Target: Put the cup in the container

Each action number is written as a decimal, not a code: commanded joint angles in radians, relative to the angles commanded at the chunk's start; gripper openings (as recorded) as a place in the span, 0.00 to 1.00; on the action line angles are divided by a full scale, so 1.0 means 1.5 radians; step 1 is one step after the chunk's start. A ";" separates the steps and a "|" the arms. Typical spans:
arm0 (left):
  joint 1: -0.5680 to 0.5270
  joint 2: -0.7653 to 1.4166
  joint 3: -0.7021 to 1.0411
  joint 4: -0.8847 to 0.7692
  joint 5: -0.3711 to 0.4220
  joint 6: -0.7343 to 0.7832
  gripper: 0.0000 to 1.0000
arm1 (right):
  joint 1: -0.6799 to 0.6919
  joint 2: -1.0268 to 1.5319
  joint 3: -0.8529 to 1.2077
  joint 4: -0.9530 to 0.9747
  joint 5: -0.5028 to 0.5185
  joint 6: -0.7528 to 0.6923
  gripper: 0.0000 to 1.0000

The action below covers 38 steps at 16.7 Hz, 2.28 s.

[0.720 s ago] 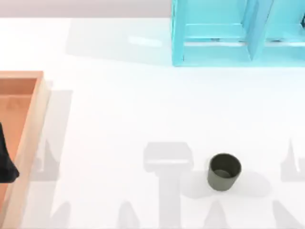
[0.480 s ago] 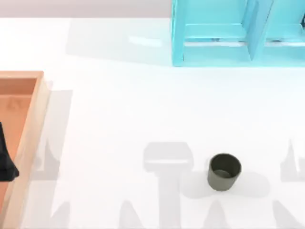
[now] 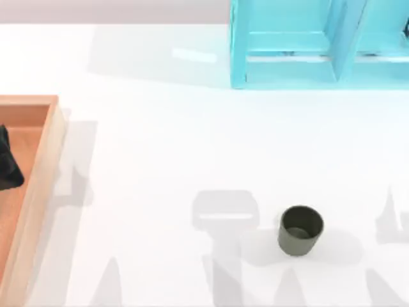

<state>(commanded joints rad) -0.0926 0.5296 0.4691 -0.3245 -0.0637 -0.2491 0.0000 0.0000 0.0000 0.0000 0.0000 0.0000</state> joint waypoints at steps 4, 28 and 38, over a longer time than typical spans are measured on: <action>-0.060 0.282 0.248 -0.160 -0.025 -0.117 1.00 | 0.000 0.000 0.000 0.000 0.000 0.000 1.00; -0.640 1.388 1.549 -0.919 -0.015 -0.532 1.00 | 0.000 0.000 0.000 0.000 0.000 0.000 1.00; -0.662 1.404 1.573 -0.925 -0.011 -0.534 1.00 | 0.000 0.000 0.000 0.000 0.000 0.000 1.00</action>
<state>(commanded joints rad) -1.0853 2.6352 2.8282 -1.7122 -0.0800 -1.0508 0.0000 0.0000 0.0000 0.0000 0.0000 0.0000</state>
